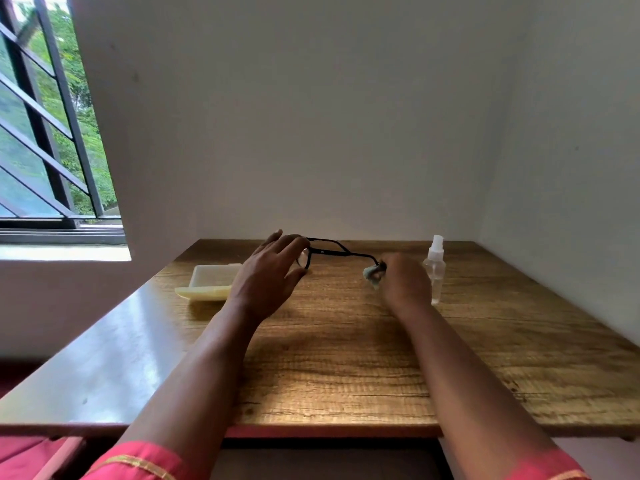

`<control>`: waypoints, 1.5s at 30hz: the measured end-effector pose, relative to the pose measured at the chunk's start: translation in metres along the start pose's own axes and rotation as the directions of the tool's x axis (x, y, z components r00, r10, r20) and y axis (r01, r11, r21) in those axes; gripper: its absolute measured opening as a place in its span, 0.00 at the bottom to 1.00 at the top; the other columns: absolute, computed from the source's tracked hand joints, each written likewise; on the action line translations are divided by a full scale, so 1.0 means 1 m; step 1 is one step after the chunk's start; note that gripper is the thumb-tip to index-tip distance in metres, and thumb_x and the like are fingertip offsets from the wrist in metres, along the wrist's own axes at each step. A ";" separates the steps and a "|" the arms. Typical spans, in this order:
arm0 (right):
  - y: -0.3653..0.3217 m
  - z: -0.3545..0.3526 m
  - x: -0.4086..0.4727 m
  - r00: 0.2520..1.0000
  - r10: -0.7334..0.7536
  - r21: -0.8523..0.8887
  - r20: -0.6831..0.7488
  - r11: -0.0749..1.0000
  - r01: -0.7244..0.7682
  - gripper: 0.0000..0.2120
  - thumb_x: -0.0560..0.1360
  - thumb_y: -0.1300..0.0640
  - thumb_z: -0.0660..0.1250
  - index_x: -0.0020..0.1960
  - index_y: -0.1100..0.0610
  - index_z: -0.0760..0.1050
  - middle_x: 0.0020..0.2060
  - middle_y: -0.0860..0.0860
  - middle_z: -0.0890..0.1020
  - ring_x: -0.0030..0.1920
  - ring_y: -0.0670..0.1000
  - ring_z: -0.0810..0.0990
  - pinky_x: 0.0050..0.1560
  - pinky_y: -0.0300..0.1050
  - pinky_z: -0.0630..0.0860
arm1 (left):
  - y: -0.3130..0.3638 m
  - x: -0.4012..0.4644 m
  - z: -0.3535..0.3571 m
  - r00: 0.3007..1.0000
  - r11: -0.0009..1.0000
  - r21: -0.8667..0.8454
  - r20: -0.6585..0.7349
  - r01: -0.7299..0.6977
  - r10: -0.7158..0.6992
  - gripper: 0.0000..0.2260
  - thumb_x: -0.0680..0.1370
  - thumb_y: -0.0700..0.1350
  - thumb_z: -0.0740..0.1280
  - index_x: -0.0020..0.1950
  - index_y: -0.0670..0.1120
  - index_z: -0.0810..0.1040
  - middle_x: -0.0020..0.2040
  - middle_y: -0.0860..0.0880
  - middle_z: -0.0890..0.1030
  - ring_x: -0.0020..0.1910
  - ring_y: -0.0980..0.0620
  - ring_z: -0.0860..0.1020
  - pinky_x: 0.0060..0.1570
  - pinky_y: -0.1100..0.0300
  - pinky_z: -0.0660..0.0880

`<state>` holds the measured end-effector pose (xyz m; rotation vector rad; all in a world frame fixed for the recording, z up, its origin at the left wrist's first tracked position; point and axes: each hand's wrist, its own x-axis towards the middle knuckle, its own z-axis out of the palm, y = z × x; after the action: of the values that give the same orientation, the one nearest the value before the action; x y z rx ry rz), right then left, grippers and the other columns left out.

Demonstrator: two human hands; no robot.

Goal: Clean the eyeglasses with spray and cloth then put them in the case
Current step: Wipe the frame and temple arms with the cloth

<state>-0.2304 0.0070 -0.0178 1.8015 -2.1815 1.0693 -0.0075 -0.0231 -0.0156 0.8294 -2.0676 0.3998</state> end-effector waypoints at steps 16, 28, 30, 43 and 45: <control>-0.037 0.017 -0.011 0.677 -0.653 -0.330 -0.340 0.757 0.564 0.07 0.76 0.55 0.70 0.51 0.55 0.81 0.42 0.49 0.85 0.43 0.51 0.82 0.48 0.47 0.67 | 0.005 0.001 0.006 0.994 0.989 0.114 0.057 -0.095 0.089 0.19 0.71 0.45 0.76 0.60 0.43 0.78 0.58 0.44 0.81 0.57 0.43 0.80 0.67 0.50 0.68; -0.020 0.007 0.001 0.795 -0.451 -0.158 -0.406 0.891 0.425 0.05 0.73 0.59 0.71 0.48 0.53 0.83 0.36 0.49 0.85 0.37 0.52 0.83 0.46 0.46 0.67 | 0.007 0.001 0.002 0.999 0.999 -0.010 0.007 0.047 -0.047 0.18 0.74 0.49 0.73 0.61 0.45 0.75 0.56 0.46 0.81 0.59 0.42 0.78 0.59 0.48 0.75; -0.015 0.003 0.001 0.812 -0.407 -0.112 -0.417 0.910 0.399 0.07 0.74 0.57 0.67 0.47 0.54 0.84 0.34 0.49 0.85 0.35 0.52 0.83 0.46 0.45 0.70 | 0.007 0.001 0.001 0.998 0.997 -0.033 -0.005 0.063 -0.063 0.18 0.74 0.48 0.73 0.60 0.45 0.75 0.55 0.47 0.81 0.57 0.42 0.79 0.57 0.49 0.76; 0.000 0.007 0.003 0.986 -0.027 0.041 -0.167 0.999 0.034 0.09 0.79 0.62 0.65 0.57 0.60 0.79 0.51 0.56 0.84 0.52 0.55 0.82 0.48 0.44 0.74 | -0.002 0.000 -0.001 0.956 0.939 -0.264 -0.135 0.220 -0.262 0.19 0.71 0.48 0.76 0.57 0.46 0.75 0.53 0.51 0.82 0.53 0.53 0.81 0.49 0.56 0.78; 0.003 0.009 0.004 0.993 0.022 0.107 -0.114 0.994 -0.010 0.09 0.78 0.61 0.67 0.57 0.60 0.79 0.52 0.56 0.83 0.53 0.54 0.81 0.49 0.43 0.74 | -0.003 0.001 0.000 0.918 0.891 -0.352 -0.166 0.287 -0.361 0.20 0.70 0.50 0.77 0.57 0.45 0.75 0.53 0.51 0.83 0.53 0.54 0.81 0.50 0.59 0.78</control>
<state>-0.2314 -0.0010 -0.0237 1.7192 -2.1130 1.2820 -0.0059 -0.0255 -0.0152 0.8669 -1.6793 -0.0304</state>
